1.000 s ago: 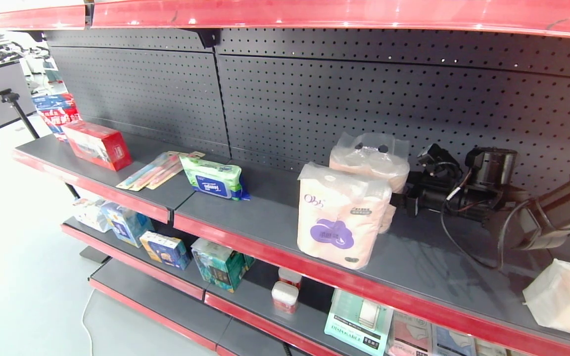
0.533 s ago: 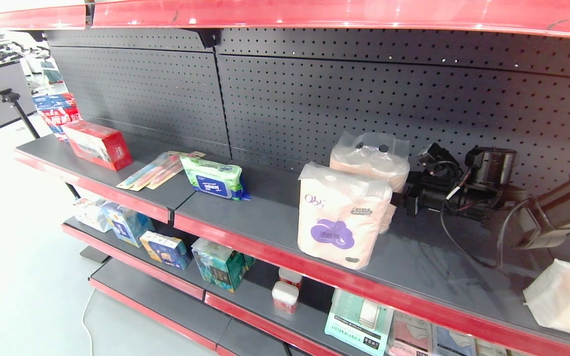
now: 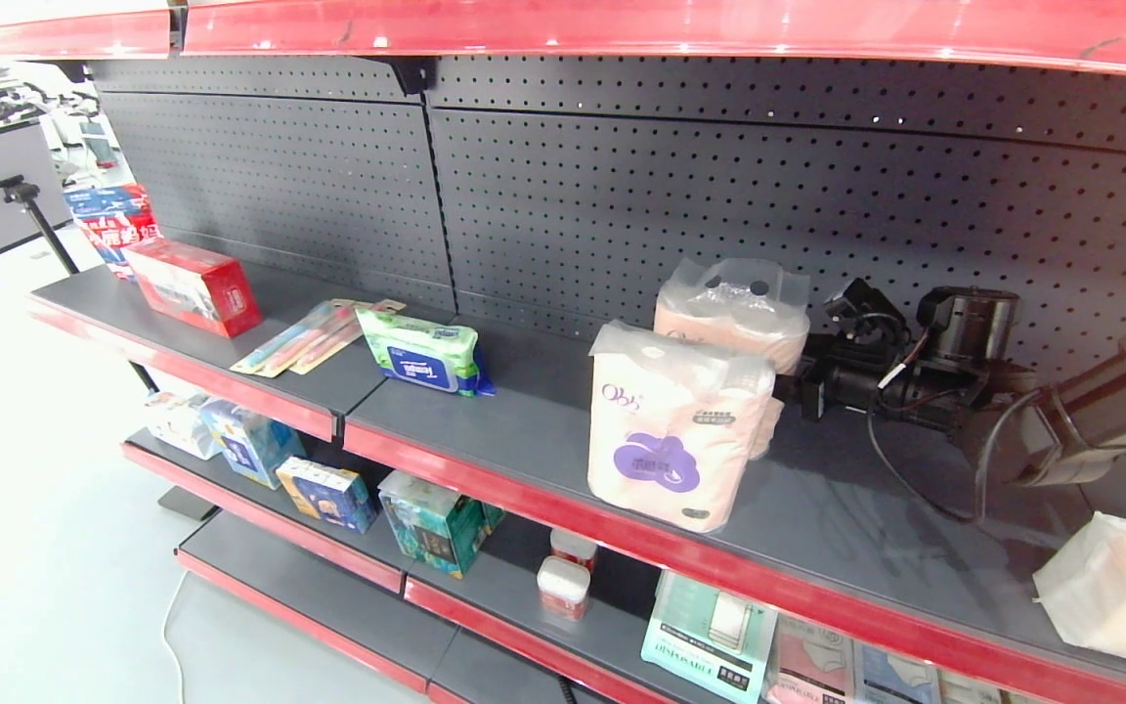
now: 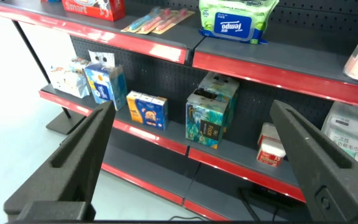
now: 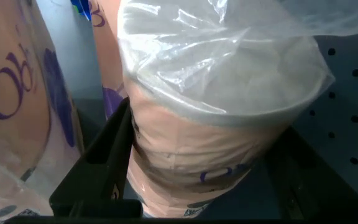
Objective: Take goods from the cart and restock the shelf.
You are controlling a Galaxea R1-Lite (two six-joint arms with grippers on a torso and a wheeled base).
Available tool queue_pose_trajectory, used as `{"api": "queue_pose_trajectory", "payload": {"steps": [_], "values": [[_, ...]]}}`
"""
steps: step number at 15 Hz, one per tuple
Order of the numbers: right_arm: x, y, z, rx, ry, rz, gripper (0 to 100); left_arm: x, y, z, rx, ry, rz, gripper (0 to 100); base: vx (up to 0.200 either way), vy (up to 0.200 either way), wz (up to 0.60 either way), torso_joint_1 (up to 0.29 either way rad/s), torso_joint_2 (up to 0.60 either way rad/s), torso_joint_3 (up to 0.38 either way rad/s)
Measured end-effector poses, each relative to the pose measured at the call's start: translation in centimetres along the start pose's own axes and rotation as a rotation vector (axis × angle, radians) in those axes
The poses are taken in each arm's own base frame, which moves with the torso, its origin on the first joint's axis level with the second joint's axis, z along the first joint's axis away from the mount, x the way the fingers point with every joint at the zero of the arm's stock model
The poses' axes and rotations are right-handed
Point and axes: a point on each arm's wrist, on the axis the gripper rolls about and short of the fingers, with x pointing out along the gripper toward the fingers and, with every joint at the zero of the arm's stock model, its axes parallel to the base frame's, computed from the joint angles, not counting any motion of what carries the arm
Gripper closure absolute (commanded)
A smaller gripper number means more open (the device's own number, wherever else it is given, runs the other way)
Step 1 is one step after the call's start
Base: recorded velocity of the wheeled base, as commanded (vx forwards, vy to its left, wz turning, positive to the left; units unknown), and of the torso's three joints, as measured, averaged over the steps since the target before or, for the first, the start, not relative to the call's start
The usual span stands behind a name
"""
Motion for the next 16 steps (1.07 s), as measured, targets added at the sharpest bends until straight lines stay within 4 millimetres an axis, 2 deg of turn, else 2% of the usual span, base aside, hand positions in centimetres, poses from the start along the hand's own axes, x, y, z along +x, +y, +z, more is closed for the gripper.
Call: {"api": "queue_pose_trajectory", "payload": {"steps": [16], "values": [[0.02, 0.92, -0.57, -0.046, 0.016, 0.028, 100, 0.00, 0.00, 0.00, 0.000, 0.000, 0.000, 0, 0.000, 0.000, 0.00, 0.000, 0.00, 0.000]]}}
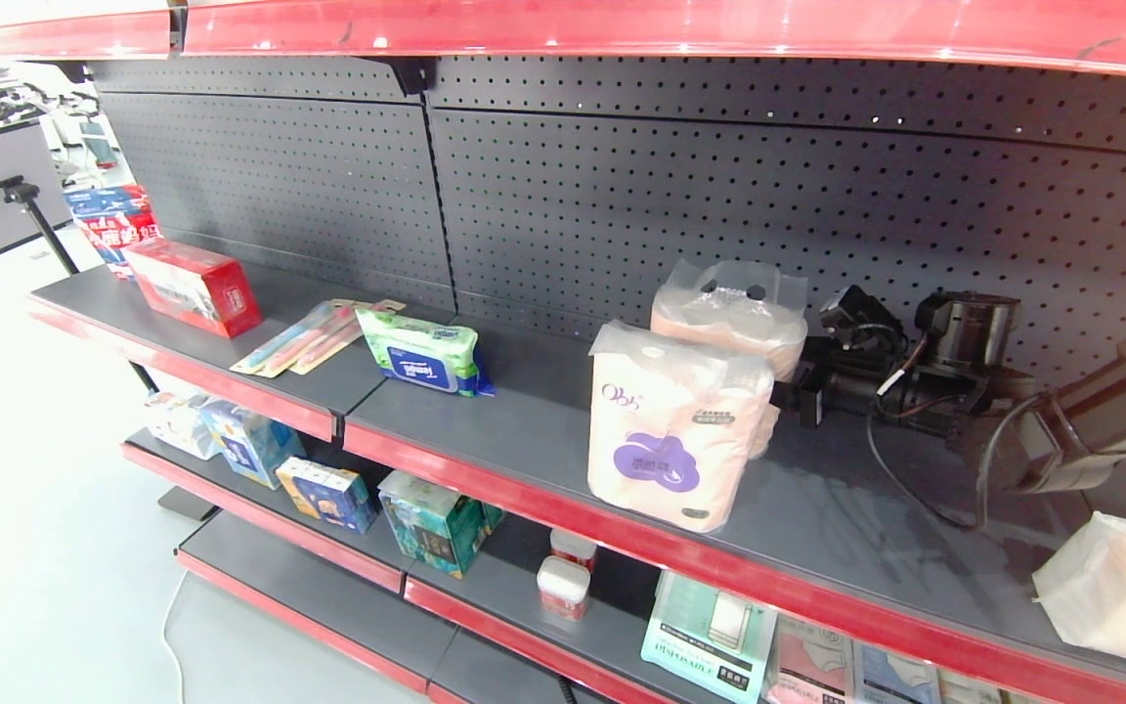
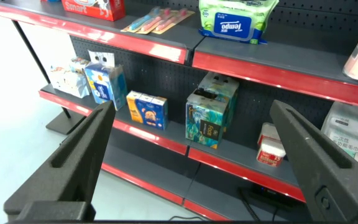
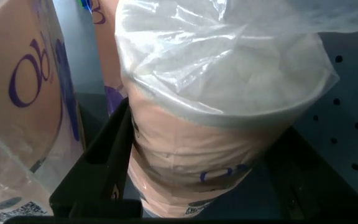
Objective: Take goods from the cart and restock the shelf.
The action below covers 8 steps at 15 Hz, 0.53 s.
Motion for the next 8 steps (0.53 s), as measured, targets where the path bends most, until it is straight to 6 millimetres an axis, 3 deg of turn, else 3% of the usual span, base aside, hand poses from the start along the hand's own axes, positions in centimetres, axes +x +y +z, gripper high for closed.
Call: {"api": "queue_pose_trajectory", "payload": {"steps": [5, 6, 8], "values": [[0.00, 0.11, 0.07, 0.000, -0.005, 0.011, 100, 0.00, 0.00, 0.00, 0.000, 0.000, 0.000, 0, 0.000, 0.000, 0.00, 0.000, 0.00, 0.000], [-0.02, 0.12, 0.05, 0.001, -0.011, 0.024, 0, 0.00, 0.00, 0.00, 0.000, 0.000, 0.000, 0, 0.000, 0.000, 0.00, 0.000, 0.00, 0.000], [-0.17, 0.21, -0.28, 0.008, 0.002, 0.032, 0, 0.00, 0.00, 0.00, 0.000, 0.000, 0.000, 0, 0.000, 0.000, 0.00, 0.000, 0.00, 0.000]]}}
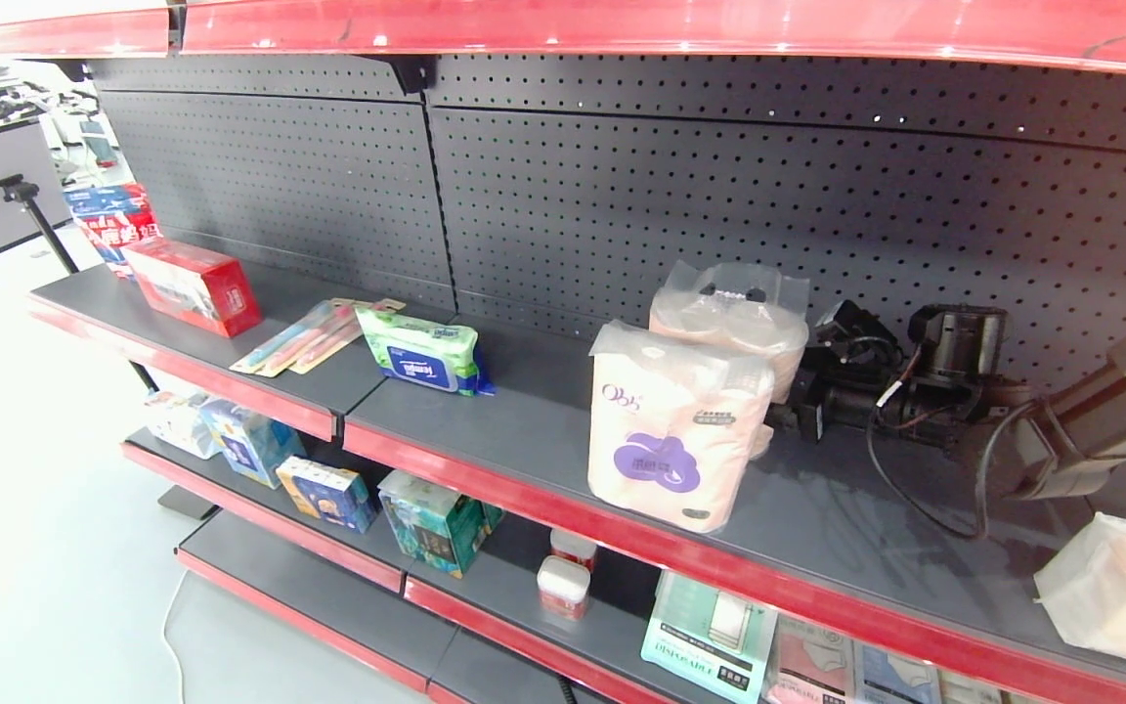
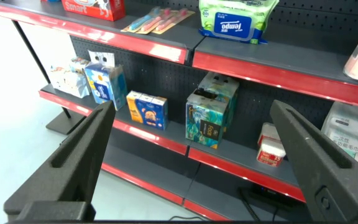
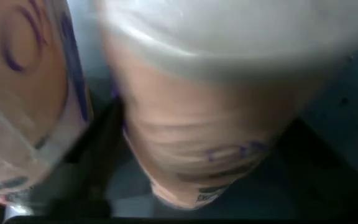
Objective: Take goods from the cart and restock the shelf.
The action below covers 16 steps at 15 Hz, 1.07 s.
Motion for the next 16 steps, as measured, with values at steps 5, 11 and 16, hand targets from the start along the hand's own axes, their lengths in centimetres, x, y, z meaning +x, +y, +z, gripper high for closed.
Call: {"api": "queue_pose_trajectory", "payload": {"steps": [5, 11, 16], "values": [[-0.6, -0.4, 0.2, -0.009, -0.006, -0.020, 0, 0.0, 0.0, 0.0, 0.000, 0.000, 0.001, 0, 0.000, 0.000, 0.00, 0.000, 0.00, 0.000], [-2.8, -0.5, 0.8, -0.006, -0.005, -0.053, 0, 0.0, 0.0, 0.0, 0.000, 0.000, 0.000, 0, 0.000, 0.000, 0.00, 0.000, 0.00, 0.000], [-5.4, -1.0, 1.1, 0.003, 0.001, -0.105, 0, 0.0, 0.0, 0.0, 0.000, 0.000, 0.000, 0, 0.000, 0.000, 0.00, 0.000, 0.00, 0.000]]}}
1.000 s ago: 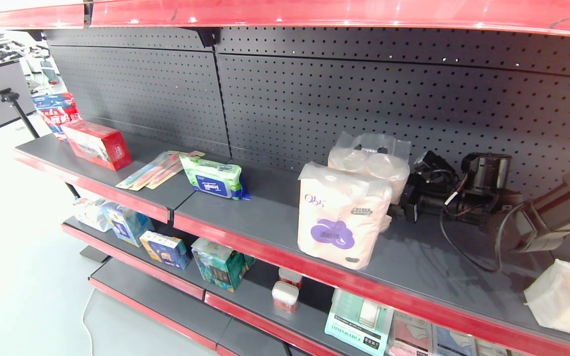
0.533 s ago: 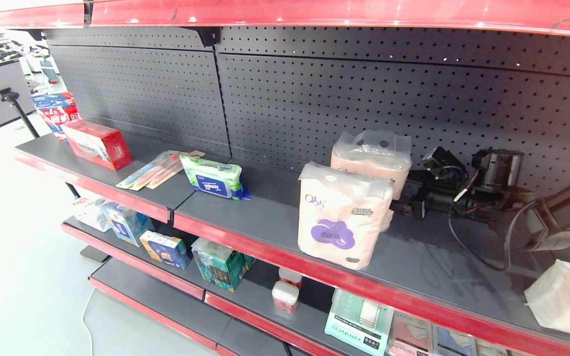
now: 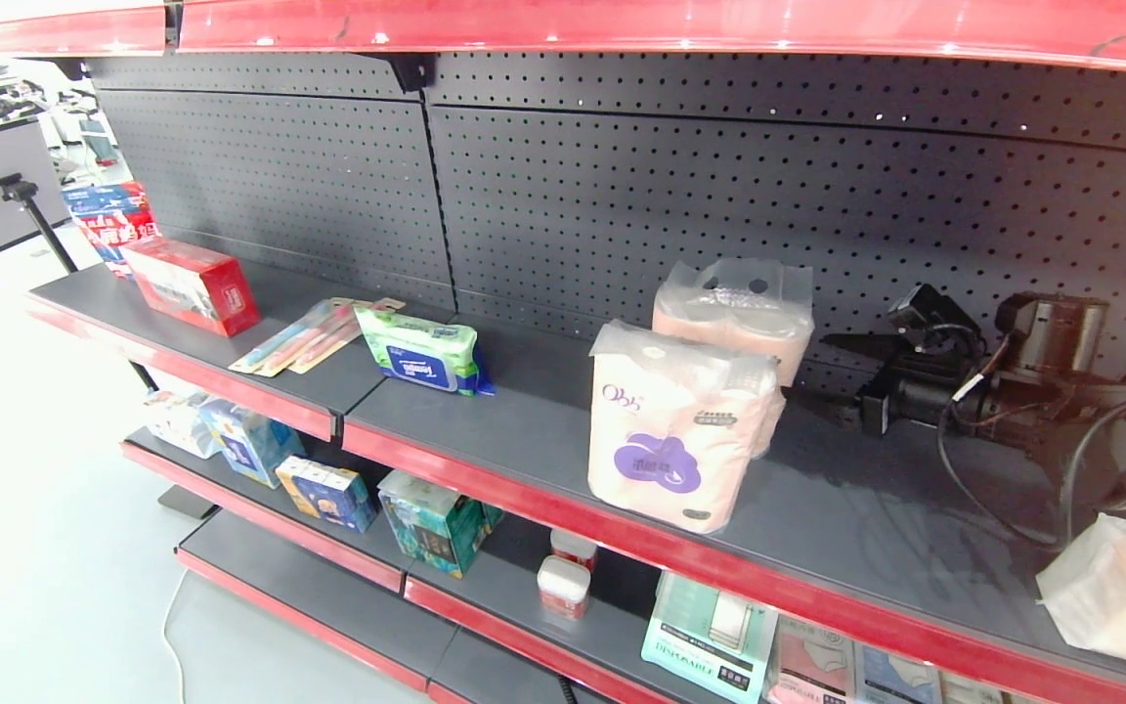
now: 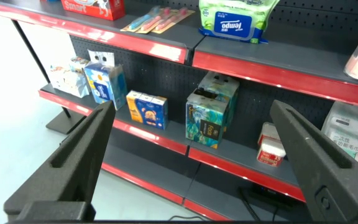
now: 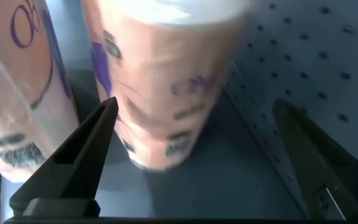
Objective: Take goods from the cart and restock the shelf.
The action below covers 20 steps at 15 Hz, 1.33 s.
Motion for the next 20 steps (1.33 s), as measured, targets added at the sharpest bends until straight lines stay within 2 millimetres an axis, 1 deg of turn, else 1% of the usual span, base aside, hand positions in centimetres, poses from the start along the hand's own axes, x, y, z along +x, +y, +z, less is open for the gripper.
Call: {"api": "queue_pose_trajectory", "payload": {"steps": [2, 9, 13, 16, 18, 20], "values": [[-1.3, 0.2, -0.1, 0.011, 0.010, -0.011, 0, 0.0, 0.0, 0.0, 0.000, 0.000, 0.000, 0, 0.000, 0.000, 0.00, 0.000, 0.00, 0.000], [-6.0, 1.9, -0.3, 0.059, 0.050, -0.052, 0, 0.0, 0.0, 0.0, 0.000, 0.000, 0.000, 0, 0.000, 0.000, 0.00, 0.000, 0.00, 0.000], [-9.0, 3.5, -0.6, 0.100, 0.083, -0.096, 0, 0.0, 0.0, 0.0, 0.000, 0.000, 0.000, 0, 0.000, 0.000, 0.00, 0.000, 0.00, 0.000], [-11.0, 4.1, 0.4, 0.130, 0.081, -0.144, 0, 0.0, 0.0, 0.0, 0.000, 0.000, 0.000, 0, 0.000, 0.000, 0.00, 0.000, 0.00, 0.000], [-11.9, 4.5, 1.6, 0.176, 0.086, -0.252, 0, 0.0, 0.0, 0.0, 0.000, 0.000, 0.000, 0, 0.000, 0.000, 0.00, 0.000, 0.00, 0.000], [-12.7, 5.4, 2.7, 0.236, 0.106, -0.370, 0, 0.0, 0.0, 0.0, 0.000, 0.000, 0.000, 0, 0.000, 0.000, 0.00, 0.000, 0.00, 0.000]]}}
